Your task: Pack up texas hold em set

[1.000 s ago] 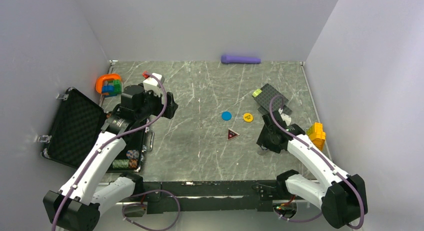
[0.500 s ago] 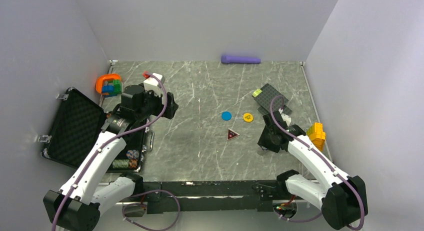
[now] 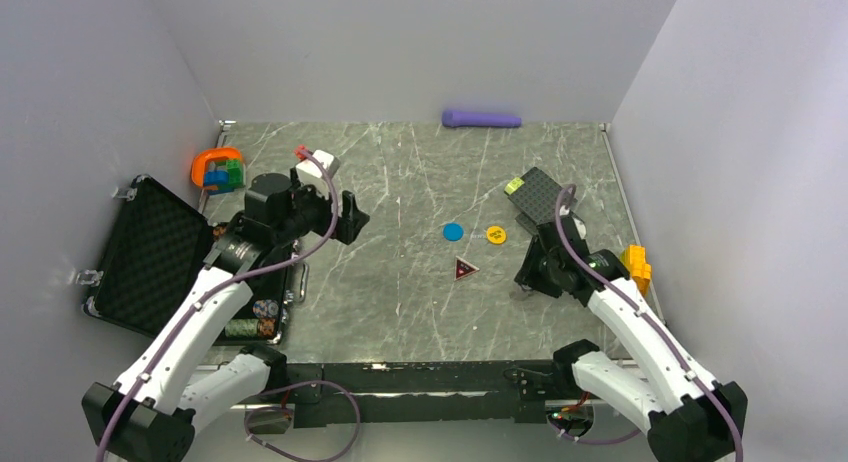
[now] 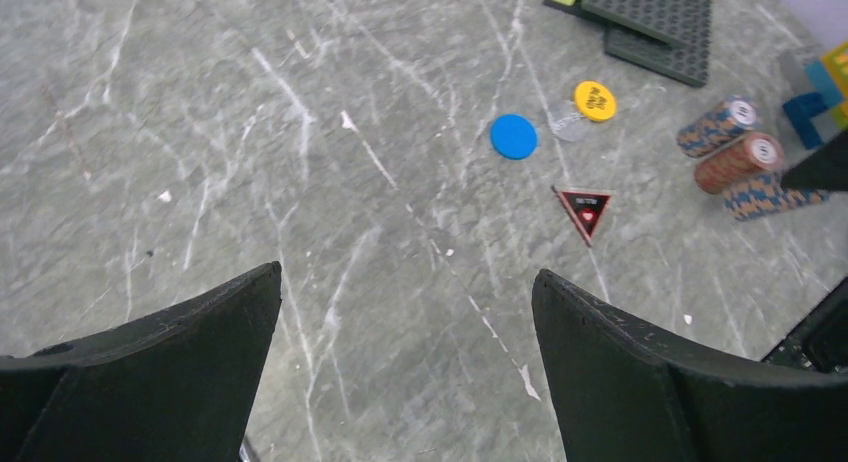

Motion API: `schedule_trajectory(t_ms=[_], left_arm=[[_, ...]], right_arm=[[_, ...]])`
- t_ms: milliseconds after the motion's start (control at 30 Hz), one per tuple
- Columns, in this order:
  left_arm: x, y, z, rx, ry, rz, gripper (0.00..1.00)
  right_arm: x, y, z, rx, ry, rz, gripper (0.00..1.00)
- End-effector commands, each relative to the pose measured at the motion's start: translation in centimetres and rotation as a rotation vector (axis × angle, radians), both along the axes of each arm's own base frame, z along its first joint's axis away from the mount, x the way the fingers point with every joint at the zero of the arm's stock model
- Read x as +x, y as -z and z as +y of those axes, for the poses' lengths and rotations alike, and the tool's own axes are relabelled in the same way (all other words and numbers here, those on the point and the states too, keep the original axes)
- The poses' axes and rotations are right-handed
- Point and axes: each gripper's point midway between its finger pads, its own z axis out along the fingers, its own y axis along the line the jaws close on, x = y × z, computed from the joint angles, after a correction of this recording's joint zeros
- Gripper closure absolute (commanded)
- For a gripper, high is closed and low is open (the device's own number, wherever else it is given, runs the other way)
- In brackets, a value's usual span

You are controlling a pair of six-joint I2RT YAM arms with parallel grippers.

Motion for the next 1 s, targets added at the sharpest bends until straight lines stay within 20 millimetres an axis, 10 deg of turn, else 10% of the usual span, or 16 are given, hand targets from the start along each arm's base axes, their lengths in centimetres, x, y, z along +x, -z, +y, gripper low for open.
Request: schedule_trajectory(t_ms=[0,567,967], left_arm=[[-1.3,-2.6,-1.9,-0.031,0.121,-0.132,0.00],[-8.9,-2.3,-9.2,-0.116,0.673,-0.231,0.01],[-10.2,0.6,-12.1,-0.104,0.790,-0.099,0.01]], right_arm=[[2.3,-6.9,2.6,0.128,-0.095,-0.181,1.00],[3.6,-15.6,20.6,0.572,-0.665,-0.278,1.00],[1.0,-16.8,24.9,0.678,-0.841,-0.237,1.00]])
